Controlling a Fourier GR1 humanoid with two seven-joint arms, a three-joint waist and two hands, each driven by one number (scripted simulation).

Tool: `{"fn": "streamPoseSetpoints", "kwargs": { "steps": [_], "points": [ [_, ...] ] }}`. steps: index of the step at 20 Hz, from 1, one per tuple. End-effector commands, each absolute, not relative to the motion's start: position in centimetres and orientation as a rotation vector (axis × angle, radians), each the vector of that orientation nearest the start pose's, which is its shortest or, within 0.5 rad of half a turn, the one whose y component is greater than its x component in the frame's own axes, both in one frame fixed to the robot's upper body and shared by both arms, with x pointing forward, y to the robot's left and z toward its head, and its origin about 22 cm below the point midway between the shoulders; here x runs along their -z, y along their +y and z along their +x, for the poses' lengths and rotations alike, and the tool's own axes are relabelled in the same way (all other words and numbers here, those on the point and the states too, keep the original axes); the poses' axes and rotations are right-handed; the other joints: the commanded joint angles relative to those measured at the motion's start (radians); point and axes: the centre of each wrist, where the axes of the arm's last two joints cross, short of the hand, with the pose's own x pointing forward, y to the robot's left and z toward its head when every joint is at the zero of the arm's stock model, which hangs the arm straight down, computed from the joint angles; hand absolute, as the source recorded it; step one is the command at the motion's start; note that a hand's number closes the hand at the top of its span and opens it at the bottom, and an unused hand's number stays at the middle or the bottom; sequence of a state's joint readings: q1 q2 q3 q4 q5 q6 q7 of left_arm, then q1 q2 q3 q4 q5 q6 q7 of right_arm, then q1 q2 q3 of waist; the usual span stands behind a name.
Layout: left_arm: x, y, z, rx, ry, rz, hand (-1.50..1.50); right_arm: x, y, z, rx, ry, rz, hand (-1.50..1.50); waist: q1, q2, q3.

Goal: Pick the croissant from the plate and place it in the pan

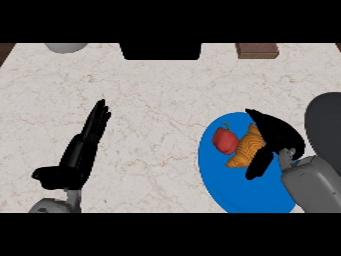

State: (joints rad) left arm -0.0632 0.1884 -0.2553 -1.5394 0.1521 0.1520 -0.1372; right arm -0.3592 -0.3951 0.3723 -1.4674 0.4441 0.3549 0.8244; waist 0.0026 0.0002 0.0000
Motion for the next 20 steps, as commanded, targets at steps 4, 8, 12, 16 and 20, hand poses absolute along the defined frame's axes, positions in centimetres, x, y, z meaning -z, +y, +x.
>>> {"fn": "streamPoseSetpoints", "kwargs": {
  "steps": [4, 8, 12, 16, 20],
  "points": [
    [-0.9, 20.1, 24.6, 0.129, -1.684, -0.063, 0.0, -3.0, -20.7, 33.0, -1.051, -0.675, -0.642, -1.5, 0.006, 0.001, 0.0],
    [-1.0, 19.7, 24.4, 0.123, -1.692, -0.079, 0.0, -2.3, -20.4, 29.5, -1.232, -0.659, -0.584, 1.5, -0.001, -0.001, 0.0],
    [-0.7, 20.8, 23.4, 0.126, -1.707, -0.056, 0.0, -1.2, -21.3, 31.5, -1.253, -0.678, -0.626, 1.5, 0.007, 0.001, 0.0],
    [-0.8, 20.7, 25.1, 0.142, -1.698, -0.056, 0.0, -0.8, -21.5, 30.9, -1.249, -0.702, -0.68, 1.5, 0.0, 0.001, 0.0],
    [-2.0, 21.9, 25.9, 0.119, -1.685, -0.044, 0.0, -3.0, -22.8, 31.8, -1.254, -0.797, -0.79, 1.5, 0.001, 0.0, 0.0]
  ]
}}
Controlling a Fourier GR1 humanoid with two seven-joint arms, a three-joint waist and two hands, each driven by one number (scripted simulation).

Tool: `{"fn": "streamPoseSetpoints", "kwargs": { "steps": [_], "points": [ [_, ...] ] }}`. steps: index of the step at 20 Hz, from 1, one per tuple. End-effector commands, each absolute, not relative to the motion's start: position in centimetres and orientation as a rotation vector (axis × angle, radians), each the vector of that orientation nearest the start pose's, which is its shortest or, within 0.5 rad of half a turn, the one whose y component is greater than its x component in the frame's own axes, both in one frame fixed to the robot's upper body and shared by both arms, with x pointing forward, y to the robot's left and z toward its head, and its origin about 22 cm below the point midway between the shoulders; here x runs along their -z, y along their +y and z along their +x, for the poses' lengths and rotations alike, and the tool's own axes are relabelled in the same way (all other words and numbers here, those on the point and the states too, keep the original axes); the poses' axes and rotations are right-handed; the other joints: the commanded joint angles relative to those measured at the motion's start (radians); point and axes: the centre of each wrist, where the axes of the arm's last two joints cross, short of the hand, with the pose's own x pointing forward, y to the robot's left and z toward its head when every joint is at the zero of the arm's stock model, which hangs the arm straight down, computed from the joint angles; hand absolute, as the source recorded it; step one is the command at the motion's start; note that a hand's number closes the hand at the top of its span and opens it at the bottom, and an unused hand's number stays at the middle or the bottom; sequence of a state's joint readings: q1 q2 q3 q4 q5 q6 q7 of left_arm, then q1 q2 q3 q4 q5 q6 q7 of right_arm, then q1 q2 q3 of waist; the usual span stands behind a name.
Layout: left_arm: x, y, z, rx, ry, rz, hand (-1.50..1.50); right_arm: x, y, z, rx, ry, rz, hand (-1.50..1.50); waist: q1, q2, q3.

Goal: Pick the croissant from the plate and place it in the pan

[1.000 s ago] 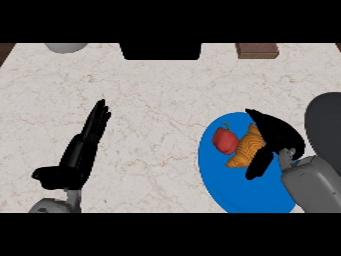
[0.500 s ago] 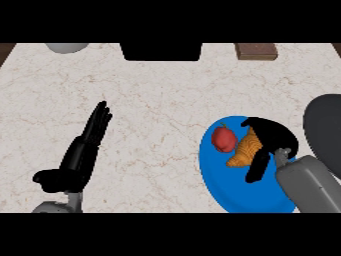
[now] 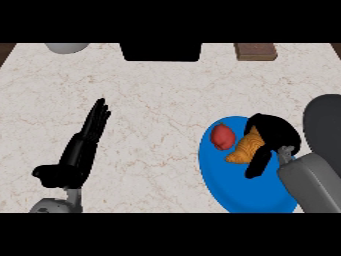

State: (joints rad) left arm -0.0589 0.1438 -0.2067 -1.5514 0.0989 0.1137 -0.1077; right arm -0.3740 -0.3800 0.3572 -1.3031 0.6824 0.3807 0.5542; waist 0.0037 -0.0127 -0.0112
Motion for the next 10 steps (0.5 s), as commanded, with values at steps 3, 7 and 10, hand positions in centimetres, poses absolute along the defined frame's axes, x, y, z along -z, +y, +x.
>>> {"fn": "streamPoseSetpoints", "kwargs": {
  "steps": [3, 7, 10],
  "points": [
    [-0.5, 21.4, 25.5, 0.127, -1.694, -0.048, 0.0, -5.6, -20.1, 32.2, -1.149, -0.9, -0.882, 1.5, -0.001, 0.013, 0.011],
    [-0.6, 21.8, 23.5, 0.117, -1.686, -0.058, 0.0, -5.4, -18.2, 27.0, -0.998, -1.079, -0.899, 1.5, -0.013, 0.005, 0.011],
    [-2.2, 20.5, 25.2, 0.107, -1.695, -0.036, 0.0, -6.5, -16.7, 23.6, -0.922, -1.186, -0.93, 1.5, -0.025, 0.006, 0.011]
  ]
}}
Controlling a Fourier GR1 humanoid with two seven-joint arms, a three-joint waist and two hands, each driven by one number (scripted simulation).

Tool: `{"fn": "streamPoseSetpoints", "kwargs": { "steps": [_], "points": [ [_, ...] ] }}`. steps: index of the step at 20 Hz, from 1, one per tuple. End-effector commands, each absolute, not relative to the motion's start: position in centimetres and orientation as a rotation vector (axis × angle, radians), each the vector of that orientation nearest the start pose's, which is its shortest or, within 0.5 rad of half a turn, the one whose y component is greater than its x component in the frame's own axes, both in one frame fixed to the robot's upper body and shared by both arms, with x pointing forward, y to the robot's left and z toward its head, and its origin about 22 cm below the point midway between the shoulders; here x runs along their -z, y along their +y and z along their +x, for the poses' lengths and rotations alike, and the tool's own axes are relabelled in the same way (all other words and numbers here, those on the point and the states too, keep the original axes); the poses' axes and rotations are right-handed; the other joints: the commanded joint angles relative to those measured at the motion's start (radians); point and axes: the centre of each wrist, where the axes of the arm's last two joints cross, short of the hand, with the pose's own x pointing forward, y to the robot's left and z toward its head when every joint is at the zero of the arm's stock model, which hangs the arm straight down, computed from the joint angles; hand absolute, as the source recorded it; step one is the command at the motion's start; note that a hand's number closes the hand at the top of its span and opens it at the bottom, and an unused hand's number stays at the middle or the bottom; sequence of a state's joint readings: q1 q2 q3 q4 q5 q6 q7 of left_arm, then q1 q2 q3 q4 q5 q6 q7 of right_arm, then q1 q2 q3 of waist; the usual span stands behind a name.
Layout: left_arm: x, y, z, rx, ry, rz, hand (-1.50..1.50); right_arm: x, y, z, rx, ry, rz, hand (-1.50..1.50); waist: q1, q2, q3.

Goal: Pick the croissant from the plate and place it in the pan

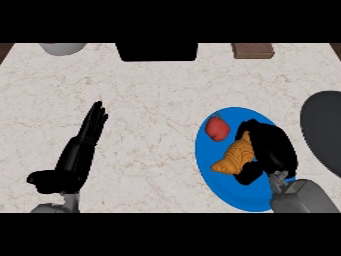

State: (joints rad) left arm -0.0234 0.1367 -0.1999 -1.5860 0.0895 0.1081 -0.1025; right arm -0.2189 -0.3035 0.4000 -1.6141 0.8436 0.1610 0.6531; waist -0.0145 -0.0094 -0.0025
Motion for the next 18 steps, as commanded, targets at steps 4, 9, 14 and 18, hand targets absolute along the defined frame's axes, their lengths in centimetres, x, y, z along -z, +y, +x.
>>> {"fn": "streamPoseSetpoints", "kwargs": {
  "steps": [4, 9, 14, 18],
  "points": [
    [-0.7, 20.5, 24.9, 0.11, -1.674, -0.055, 0.0, -9.7, -17.2, 21.8, -0.798, -1.315, -1.142, 1.5, -0.014, 0.002, 0.002],
    [0.4, 20.8, 23.7, 0.112, -1.685, -0.041, 0.0, -13.8, -18.3, 18.9, -0.587, -1.437, -1.187, 1.5, -0.001, 0.004, 0.002],
    [-0.7, 20.3, 24.4, 0.133, -1.705, -0.065, 0.0, -14.1, -19.6, 19.2, -0.358, -1.416, -1.173, 1.5, 0.009, 0.008, 0.003],
    [-1.8, 19.5, 25.3, 0.117, -1.707, -0.044, 0.0, -13.2, -23.1, 19.8, -0.255, -1.417, -1.174, 1.5, 0.01, 0.009, 0.003]
  ]
}}
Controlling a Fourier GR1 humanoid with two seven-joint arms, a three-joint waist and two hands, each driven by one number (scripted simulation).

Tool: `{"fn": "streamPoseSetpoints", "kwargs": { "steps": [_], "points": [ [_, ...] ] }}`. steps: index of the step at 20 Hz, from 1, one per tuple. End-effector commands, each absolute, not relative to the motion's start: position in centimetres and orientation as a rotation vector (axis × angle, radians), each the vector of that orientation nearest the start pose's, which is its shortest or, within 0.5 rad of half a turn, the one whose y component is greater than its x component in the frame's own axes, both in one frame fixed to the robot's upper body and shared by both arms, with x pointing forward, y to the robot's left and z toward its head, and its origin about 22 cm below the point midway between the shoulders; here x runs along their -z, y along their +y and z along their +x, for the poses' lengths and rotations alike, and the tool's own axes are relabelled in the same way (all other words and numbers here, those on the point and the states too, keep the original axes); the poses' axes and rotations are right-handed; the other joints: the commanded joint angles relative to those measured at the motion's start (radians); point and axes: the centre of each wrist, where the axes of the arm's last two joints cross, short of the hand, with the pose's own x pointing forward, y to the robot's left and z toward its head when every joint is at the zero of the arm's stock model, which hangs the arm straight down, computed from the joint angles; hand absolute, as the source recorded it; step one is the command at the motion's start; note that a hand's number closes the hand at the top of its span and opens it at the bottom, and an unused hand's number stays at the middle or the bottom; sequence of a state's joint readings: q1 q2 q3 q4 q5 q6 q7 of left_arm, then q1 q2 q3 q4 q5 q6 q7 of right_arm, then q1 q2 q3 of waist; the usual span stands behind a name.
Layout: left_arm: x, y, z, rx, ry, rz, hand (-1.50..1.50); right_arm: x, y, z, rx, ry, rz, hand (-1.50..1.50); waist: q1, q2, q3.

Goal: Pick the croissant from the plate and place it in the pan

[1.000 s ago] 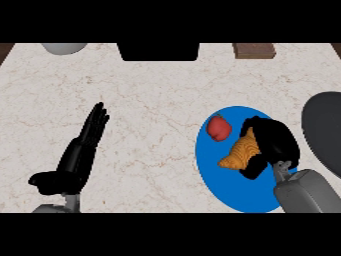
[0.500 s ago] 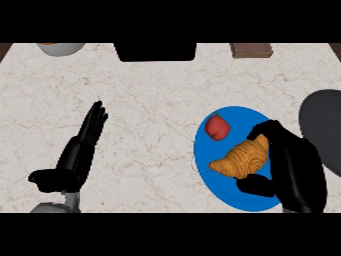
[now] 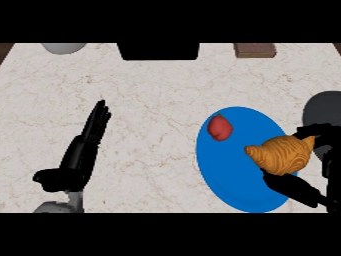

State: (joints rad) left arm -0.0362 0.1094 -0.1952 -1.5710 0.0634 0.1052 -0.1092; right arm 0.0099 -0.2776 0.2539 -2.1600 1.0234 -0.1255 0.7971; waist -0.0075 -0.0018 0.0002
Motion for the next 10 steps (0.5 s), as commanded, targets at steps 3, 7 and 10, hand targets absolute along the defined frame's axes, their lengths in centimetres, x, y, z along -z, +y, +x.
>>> {"fn": "streamPoseSetpoints", "kwargs": {
  "steps": [3, 7, 10],
  "points": [
    [-0.2, 20.1, 25.5, 0.144, -1.691, -0.041, 0.0, -11.3, -26.4, 21.1, -0.185, -1.408, -1.172, 1.5, 0.002, 0.004, 0.001],
    [-1.6, 19.8, 24.8, 0.141, -1.71, -0.061, 0.0, -10.3, -32.2, 21.9, -0.156, -1.403, -1.274, 1.5, 0.005, 0.002, 0.001],
    [-1.6, 19.9, 24.9, 0.13, -1.674, -0.073, 0.0, -10.4, -34.3, 23.3, -0.152, -1.393, -1.43, 1.5, 0.008, 0.003, 0.001]
  ]
}}
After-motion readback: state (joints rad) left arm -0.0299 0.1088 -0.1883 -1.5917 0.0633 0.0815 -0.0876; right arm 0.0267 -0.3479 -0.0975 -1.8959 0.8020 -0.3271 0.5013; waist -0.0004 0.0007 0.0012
